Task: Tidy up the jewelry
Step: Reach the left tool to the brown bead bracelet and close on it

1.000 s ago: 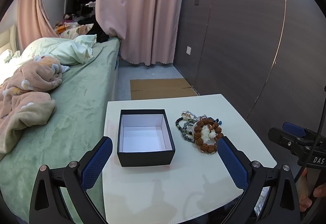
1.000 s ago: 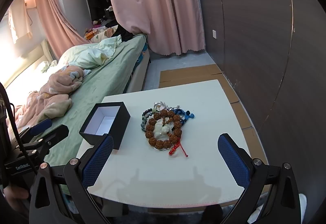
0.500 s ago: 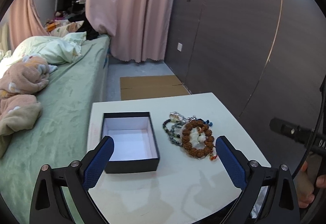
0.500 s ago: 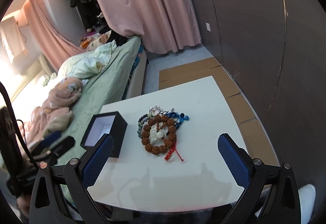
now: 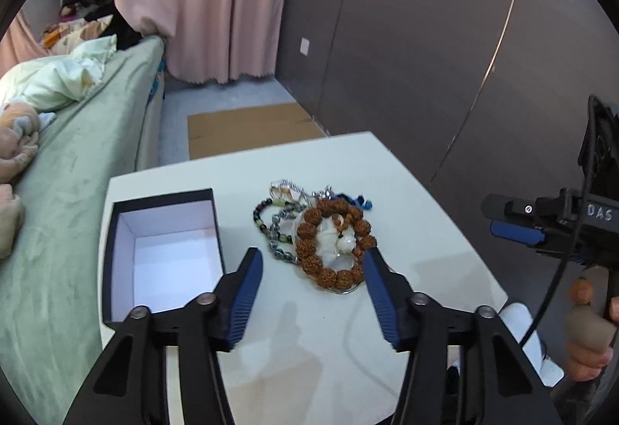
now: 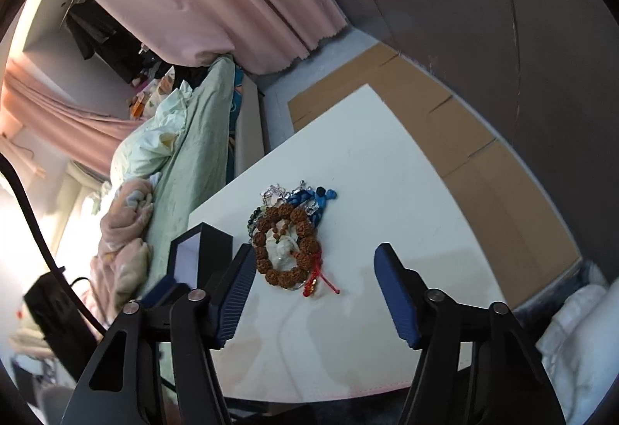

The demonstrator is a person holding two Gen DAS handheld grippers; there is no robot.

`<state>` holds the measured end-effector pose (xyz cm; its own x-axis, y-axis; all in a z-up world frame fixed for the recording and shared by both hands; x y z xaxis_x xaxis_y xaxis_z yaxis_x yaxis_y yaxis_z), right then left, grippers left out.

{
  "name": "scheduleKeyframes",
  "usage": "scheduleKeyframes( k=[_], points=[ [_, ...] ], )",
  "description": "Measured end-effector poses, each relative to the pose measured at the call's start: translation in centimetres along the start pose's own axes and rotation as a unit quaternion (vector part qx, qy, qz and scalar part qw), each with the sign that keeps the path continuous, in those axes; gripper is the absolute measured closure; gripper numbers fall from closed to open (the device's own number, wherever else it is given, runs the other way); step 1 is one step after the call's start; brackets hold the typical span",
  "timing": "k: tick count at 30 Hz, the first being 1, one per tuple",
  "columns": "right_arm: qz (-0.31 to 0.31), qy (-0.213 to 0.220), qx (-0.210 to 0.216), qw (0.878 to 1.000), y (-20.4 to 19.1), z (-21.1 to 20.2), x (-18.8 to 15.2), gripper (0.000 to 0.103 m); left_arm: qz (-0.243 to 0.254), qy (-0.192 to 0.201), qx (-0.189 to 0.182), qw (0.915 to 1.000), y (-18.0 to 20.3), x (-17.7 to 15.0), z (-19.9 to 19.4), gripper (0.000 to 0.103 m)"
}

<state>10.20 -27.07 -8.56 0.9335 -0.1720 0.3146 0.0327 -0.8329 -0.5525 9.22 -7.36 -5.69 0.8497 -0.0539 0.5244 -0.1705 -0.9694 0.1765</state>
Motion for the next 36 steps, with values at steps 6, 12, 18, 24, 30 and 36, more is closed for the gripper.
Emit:
scheduleKeyframes(
  k=[6, 12, 18, 24, 30, 36],
  points=[
    [0.017, -0.058, 0.015, 0.998, 0.6, 3.6, 0.6, 0.043, 0.008, -0.014, 0.001, 0.9999, -0.3, 0.9, 1.4, 0.051],
    [0.030, -0.101, 0.018, 0.994, 0.5, 6.7, 0.8, 0.050, -0.009, -0.032, -0.008, 0.9994, -2.0, 2.2, 2.5, 0.057],
    [0.041, -0.142, 0.014, 0.989, 0.0, 9.9, -0.2, 0.058, -0.035, -0.030, -0.022, 0.9987, -3.8, 2.6, 2.2, 0.058],
    [0.062, -0.161, 0.017, 0.985, 0.0, 12.6, -0.4, 0.094, -0.044, -0.032, -0.023, 0.9983, -4.2, 2.8, 2.5, 0.058],
    [0.082, -0.102, 0.038, 0.991, 0.2, 10.0, 0.0, 0.094, -0.036, -0.032, -0.022, 0.9986, -3.4, 3.2, 3.2, 0.058],
    [0.102, -0.063, 0.062, 0.991, 1.5, 7.4, 0.8, 0.094, -0.005, -0.046, -0.011, 0.9989, -1.5, 3.0, 4.5, 0.073]
  ],
)
Point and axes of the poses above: each gripper's, at about its wrist camera, not at the fingertips, and z roughly the way its jaws point, y to its right, x to its top, the point moved 2 cm from there along z, roughly the way its jaws point, and after that the axes turned 12 degrees about -y, right-handed, at the moved point
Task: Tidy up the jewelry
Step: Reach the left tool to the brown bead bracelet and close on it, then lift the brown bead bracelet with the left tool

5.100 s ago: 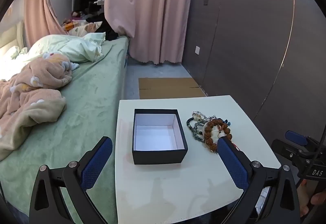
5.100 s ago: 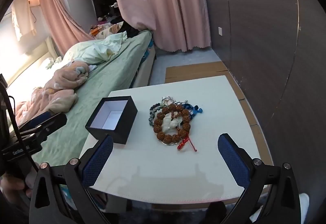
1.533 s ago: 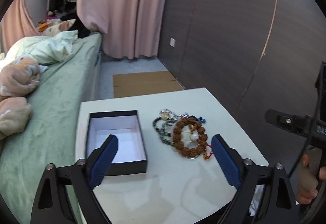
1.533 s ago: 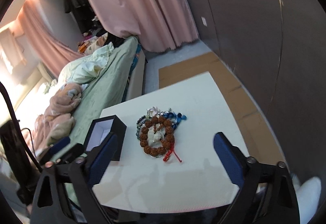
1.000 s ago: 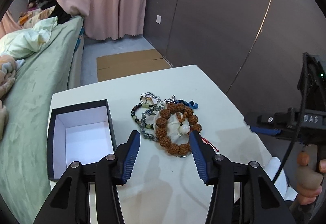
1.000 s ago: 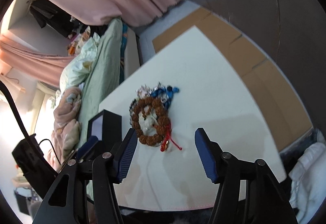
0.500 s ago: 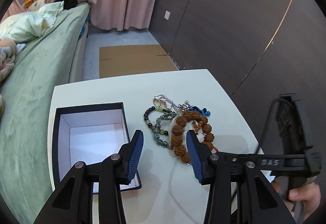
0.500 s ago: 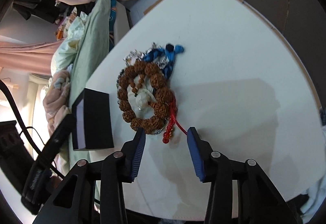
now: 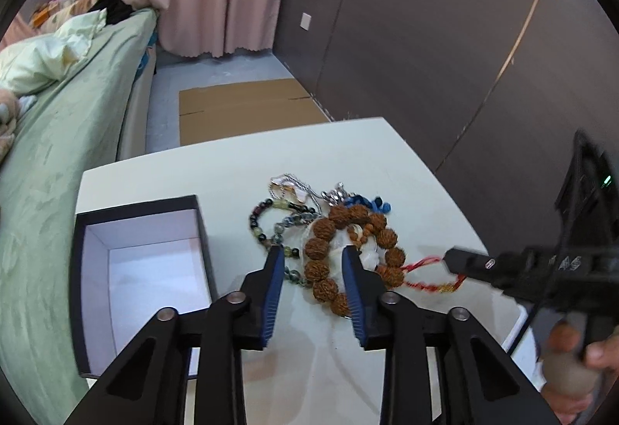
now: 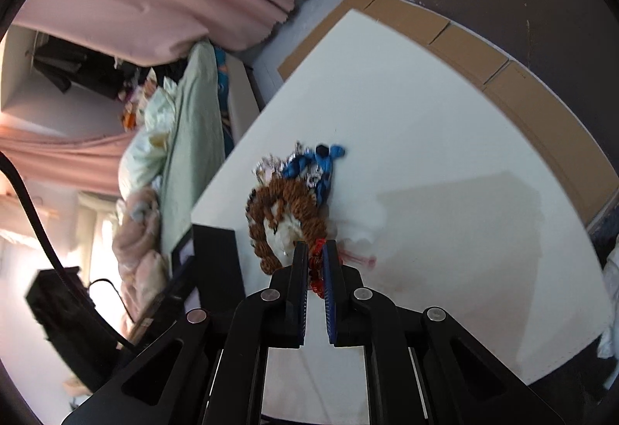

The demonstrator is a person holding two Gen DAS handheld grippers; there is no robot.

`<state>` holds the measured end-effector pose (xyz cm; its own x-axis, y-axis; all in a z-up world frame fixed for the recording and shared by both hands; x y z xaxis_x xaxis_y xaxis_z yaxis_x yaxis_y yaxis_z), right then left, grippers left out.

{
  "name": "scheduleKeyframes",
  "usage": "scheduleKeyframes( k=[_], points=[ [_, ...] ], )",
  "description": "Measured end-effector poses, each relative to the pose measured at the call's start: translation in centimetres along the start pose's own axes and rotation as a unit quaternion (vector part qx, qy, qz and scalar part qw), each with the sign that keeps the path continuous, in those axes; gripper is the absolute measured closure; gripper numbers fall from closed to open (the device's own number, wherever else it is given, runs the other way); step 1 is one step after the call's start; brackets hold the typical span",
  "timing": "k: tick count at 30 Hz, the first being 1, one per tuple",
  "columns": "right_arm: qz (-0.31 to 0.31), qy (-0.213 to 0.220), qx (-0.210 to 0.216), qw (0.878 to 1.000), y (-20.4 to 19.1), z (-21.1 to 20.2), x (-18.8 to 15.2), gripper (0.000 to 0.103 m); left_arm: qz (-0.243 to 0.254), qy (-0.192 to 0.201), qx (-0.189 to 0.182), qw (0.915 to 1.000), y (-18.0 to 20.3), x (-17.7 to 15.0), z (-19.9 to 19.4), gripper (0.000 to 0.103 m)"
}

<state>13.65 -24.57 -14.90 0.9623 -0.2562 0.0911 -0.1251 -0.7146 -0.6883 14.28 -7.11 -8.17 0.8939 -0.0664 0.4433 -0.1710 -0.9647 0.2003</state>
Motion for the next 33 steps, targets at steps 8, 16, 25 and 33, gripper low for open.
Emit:
scheduleKeyframes(
  k=[8, 16, 25, 33],
  points=[
    [0.001, 0.035, 0.023, 0.999, 0.3, -2.9, 0.0, 0.094, 0.017, -0.028, 0.015, 0.9994, 1.2, -0.1, 2.4, 0.080],
    [0.002, 0.051, 0.025, 0.998, 0.9, -4.8, 0.2, 0.094, 0.023, -0.046, 0.042, 0.9978, 1.5, -0.1, 4.4, 0.080],
    [0.003, 0.052, 0.027, 0.998, 1.2, -5.2, 0.2, 0.094, 0.010, -0.063, 0.039, 0.9972, 1.2, -0.3, 5.6, 0.081],
    [0.005, 0.058, 0.022, 0.998, 1.5, -5.9, 0.3, 0.094, 0.005, -0.021, 0.019, 0.9996, 1.6, -0.3, 2.2, 0.083]
  ],
)
Point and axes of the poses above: each gripper's, at about its wrist camera, not at the fingertips, and z roughly the way its jaws point, y to its right, x to its top, the point moved 2 cm from there along z, roughly the way its jaws point, and after that the axes turned 12 degrees about -y, right-handed, at the moved point
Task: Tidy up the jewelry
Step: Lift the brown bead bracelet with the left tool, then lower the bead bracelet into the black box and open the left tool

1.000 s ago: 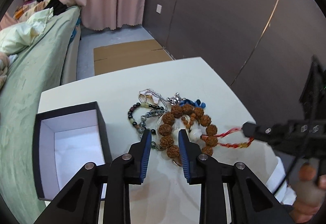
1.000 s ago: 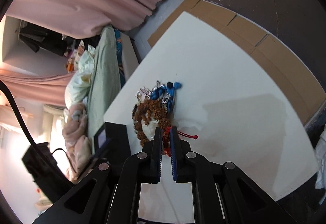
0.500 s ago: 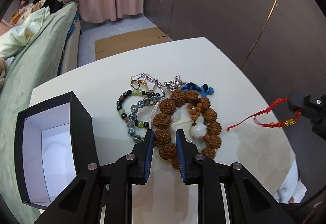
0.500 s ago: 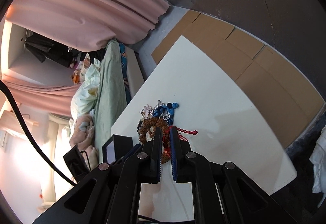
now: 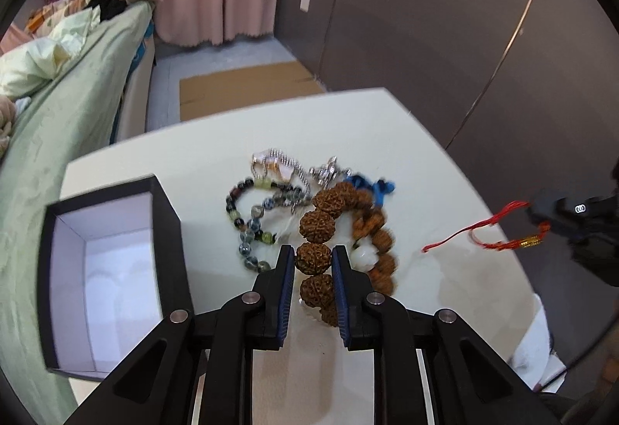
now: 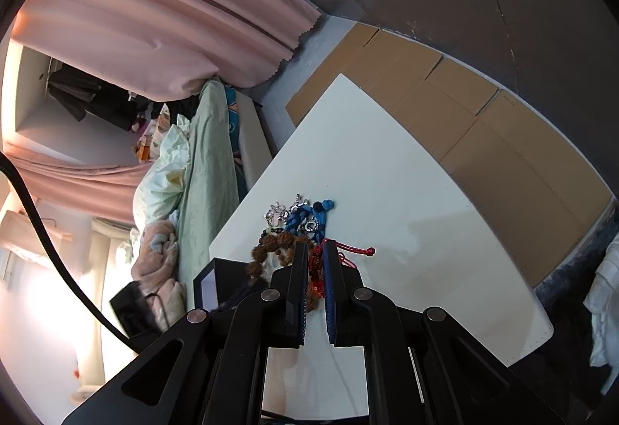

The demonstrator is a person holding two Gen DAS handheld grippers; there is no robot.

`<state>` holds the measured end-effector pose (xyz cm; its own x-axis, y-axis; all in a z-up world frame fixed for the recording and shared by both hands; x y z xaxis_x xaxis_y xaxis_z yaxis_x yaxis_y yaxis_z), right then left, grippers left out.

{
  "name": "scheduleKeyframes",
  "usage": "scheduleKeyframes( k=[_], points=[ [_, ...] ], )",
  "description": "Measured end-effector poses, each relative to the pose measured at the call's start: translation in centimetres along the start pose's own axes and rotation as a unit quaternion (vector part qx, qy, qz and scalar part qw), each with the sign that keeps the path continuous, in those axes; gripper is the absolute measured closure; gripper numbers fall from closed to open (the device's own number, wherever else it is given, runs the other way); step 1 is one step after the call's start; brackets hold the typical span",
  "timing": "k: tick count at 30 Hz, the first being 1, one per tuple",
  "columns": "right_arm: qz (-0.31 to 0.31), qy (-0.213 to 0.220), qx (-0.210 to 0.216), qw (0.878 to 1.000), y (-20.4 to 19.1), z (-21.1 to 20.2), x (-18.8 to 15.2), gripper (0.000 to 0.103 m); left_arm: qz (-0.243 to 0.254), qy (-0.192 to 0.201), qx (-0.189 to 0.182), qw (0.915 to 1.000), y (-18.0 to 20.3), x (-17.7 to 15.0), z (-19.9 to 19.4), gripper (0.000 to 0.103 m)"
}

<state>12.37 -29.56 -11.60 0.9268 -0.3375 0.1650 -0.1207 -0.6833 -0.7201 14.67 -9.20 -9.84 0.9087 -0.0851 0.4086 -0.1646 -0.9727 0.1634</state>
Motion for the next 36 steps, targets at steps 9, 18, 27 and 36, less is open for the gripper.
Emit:
scheduleKeyframes(
  k=[9, 18, 27, 36],
  points=[
    [-0.006, -0.001, -0.008, 1.000, -0.5, 0.3, -0.2, 0.094, 0.003, 0.045, -0.026, 0.9986, 0.6, -0.4, -3.4, 0.083],
    [-0.016, -0.003, -0.004, 1.000, -1.2, 0.9, -1.0, 0.094, -0.014, 0.090, -0.051, 0.9945, -0.7, -0.6, -6.7, 0.083],
    [-0.056, 0.006, 0.040, 0.998, -4.0, 1.3, -1.9, 0.094, -0.040, 0.132, -0.052, 0.9890, -3.2, -0.7, -9.7, 0.083],
    [-0.086, 0.008, 0.073, 0.994, -7.1, 2.6, -3.1, 0.094, -0.083, 0.149, -0.034, 0.9848, -7.0, -1.6, -11.5, 0.083]
  ],
)
Point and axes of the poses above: each gripper's, at about its wrist camera, not at the fingertips, and z roughly the way its jaws point, y to its right, x to its top, the point moved 2 cm from there along z, roughly the way its jaws point, and after that the axes turned 12 degrees about -y, right-handed, at the moved point
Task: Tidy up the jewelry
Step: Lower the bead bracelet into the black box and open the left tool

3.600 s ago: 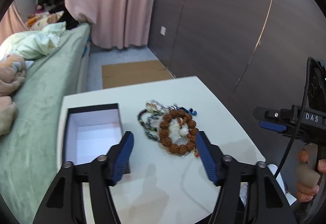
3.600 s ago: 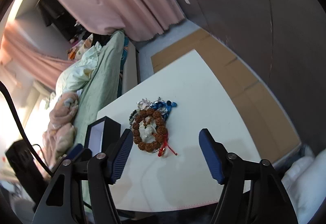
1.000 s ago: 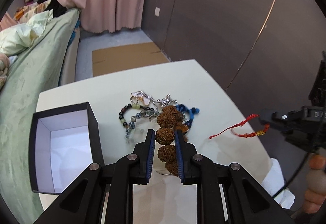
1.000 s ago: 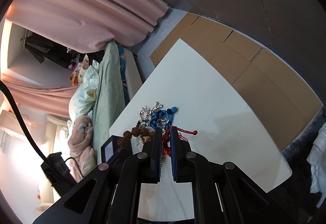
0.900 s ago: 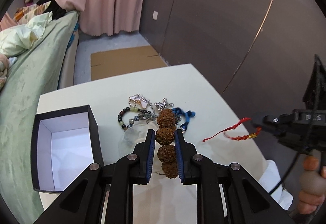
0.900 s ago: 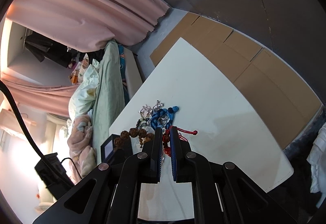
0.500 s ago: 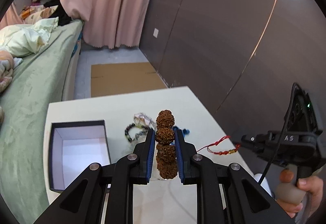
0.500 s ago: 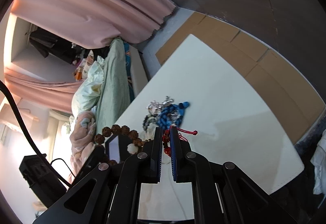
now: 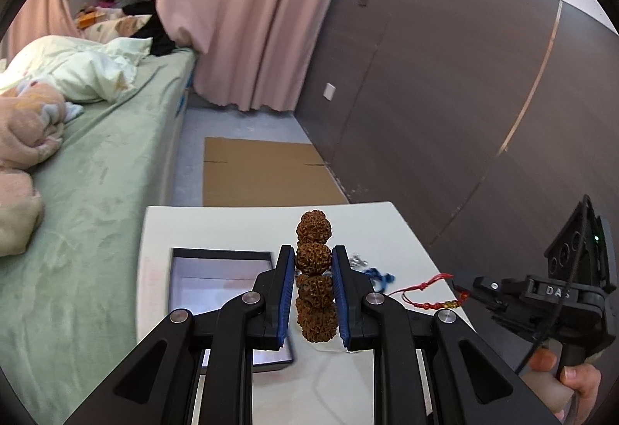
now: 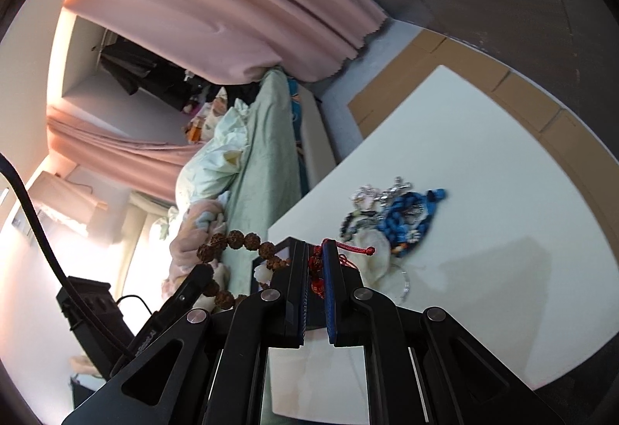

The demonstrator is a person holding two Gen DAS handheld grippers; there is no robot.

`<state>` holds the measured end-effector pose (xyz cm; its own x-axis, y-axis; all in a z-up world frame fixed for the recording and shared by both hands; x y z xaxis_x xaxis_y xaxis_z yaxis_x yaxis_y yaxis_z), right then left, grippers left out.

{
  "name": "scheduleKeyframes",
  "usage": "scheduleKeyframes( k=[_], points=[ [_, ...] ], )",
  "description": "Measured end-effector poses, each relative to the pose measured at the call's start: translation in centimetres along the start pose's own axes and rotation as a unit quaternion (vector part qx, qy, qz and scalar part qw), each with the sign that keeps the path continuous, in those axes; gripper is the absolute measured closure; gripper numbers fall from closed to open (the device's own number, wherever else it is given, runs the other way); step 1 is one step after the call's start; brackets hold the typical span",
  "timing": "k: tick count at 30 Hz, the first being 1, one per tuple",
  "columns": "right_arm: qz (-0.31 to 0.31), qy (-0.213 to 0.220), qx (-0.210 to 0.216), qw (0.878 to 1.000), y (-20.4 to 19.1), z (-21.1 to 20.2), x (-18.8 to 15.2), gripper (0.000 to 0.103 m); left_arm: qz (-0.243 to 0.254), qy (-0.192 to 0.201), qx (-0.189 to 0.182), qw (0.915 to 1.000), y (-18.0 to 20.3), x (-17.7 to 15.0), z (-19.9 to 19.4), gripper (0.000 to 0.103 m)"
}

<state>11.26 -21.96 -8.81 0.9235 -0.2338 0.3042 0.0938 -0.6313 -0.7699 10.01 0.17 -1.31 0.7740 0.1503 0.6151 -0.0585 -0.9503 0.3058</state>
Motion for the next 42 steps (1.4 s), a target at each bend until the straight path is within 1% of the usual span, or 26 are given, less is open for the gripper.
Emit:
scheduleKeyframes(
  k=[3, 7, 11, 15, 16, 17, 18, 19, 20, 21, 23, 28, 31, 32, 33, 34, 35, 36, 38, 40, 42],
  points=[
    [-0.009, -0.001, 0.008, 1.000, -0.9, 0.8, -0.3, 0.094, -0.017, -0.003, 0.007, 0.9998, -1.4, 0.1, -0.1, 0.083],
    [-0.020, -0.006, 0.015, 1.000, -2.1, 1.9, -0.6, 0.094, -0.035, -0.019, 0.016, 0.9991, -2.9, -0.2, 0.4, 0.083],
    [-0.030, -0.011, 0.023, 0.999, -3.2, 3.0, -0.9, 0.094, -0.046, -0.047, 0.011, 0.9977, -3.9, -0.5, 1.8, 0.083],
    [-0.042, -0.018, 0.037, 0.998, -4.5, 4.5, -1.2, 0.094, -0.062, -0.071, 0.028, 0.9952, -5.1, -0.5, 2.4, 0.081],
    [-0.045, -0.021, 0.041, 0.998, -4.8, 4.9, -1.3, 0.094, -0.065, -0.074, 0.029, 0.9948, -5.3, -0.5, 2.4, 0.078],
    [-0.048, -0.023, 0.045, 0.998, -5.2, 5.3, -1.4, 0.094, -0.069, -0.076, 0.027, 0.9944, -5.6, -0.5, 2.3, 0.068],
    [-0.052, -0.025, 0.048, 0.997, -5.5, 5.8, -1.5, 0.094, -0.075, -0.075, 0.025, 0.9940, -6.0, -0.4, 2.2, 0.061],
    [-0.054, -0.027, 0.051, 0.997, -5.9, 6.1, -1.6, 0.094, -0.081, -0.073, 0.024, 0.9937, -6.3, -0.4, 2.1, 0.044],
    [-0.056, -0.029, 0.054, 0.997, -6.2, 6.5, -1.7, 0.094, -0.089, -0.068, 0.024, 0.9934, -6.6, -0.4, 1.8, 0.032],
    [-0.057, -0.031, 0.056, 0.996, -6.4, 6.8, -1.8, 0.094, -0.096, -0.061, 0.024, 0.9932, -7.0, -0.3, 1.5, 0.030],
    [-0.060, -0.034, 0.060, 0.996, -6.8, 7.6, -2.0, 0.094, -0.109, -0.054, 0.021, 0.9924, -7.9, -0.1, 0.9, 0.030],
    [-0.063, -0.046, 0.067, 0.995, -7.6, 9.3, -2.2, 0.094, -0.134, -0.052, 0.024, 0.9892, -9.6, 0.1, 0.4, 0.030],
    [-0.059, -0.062, 0.073, 0.994, -7.9, 10.8, -2.1, 0.093, -0.143, -0.049, 0.026, 0.9882, -10.2, 0.1, 0.1, 0.030],
    [-0.060, -0.072, 0.070, 0.993, -8.1, 11.2, -2.2, 0.083, -0.144, -0.048, 0.026, 0.9881, -10.3, 0.1, 0.0, 0.030],
    [-0.062, -0.088, 0.065, 0.992, -8.1, 11.7, -2.3, 0.058, -0.145, -0.047, 0.028, 0.9879, -10.4, 0.1, -0.1, 0.030],
    [-0.061, -0.103, 0.056, 0.991, -8.1, 12.2, -2.3, 0.048, -0.145, -0.046, 0.030, 0.9879, -10.5, 0.1, -0.2, 0.030],
    [-0.058, -0.103, 0.052, 0.992, -7.9, 12.2, -2.4, 0.043, -0.144, -0.047, 0.032, 0.9879, -10.5, 0.0, -0.2, 0.029],
    [-0.054, -0.097, 0.048, 0.993, -7.6, 11.9, -2.4, 0.043, -0.144, -0.048, 0.033, 0.9879, -10.5, 0.0, -0.2, 0.028],
    [-0.051, -0.093, 0.040, 0.994, -7.1, 11.3, -2.4, 0.043, -0.142, -0.046, 0.032, 0.9882, -10.4, -0.1, -0.3, 0.020],
    [-0.044, -0.086, 0.031, 0.995, -6.5, 10.5, -2.2, 0.043, -0.142, -0.042, 0.027, 0.9886, -10.2, -0.1, -0.4, 0.016],
    [-0.037, -0.075, 0.018, 0.996, -5.8, 9.4, -1.9, 0.043, -0.139, -0.040, 0.021, 0.9893, -9.8, -0.1, -0.4, 0.013]
  ],
)
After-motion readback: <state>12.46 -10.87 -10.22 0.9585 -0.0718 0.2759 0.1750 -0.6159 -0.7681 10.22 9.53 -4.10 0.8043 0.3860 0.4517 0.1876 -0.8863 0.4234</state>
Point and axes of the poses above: each gripper's, at about its wrist camera, not at the fingertips, and z roughly the way its jaws point, y to its right, x to its top, the point moved 2 cm from there along z, roughly the way its jaws point, and after that the axes turned 12 degrees about -y, right-handed, at the moved point
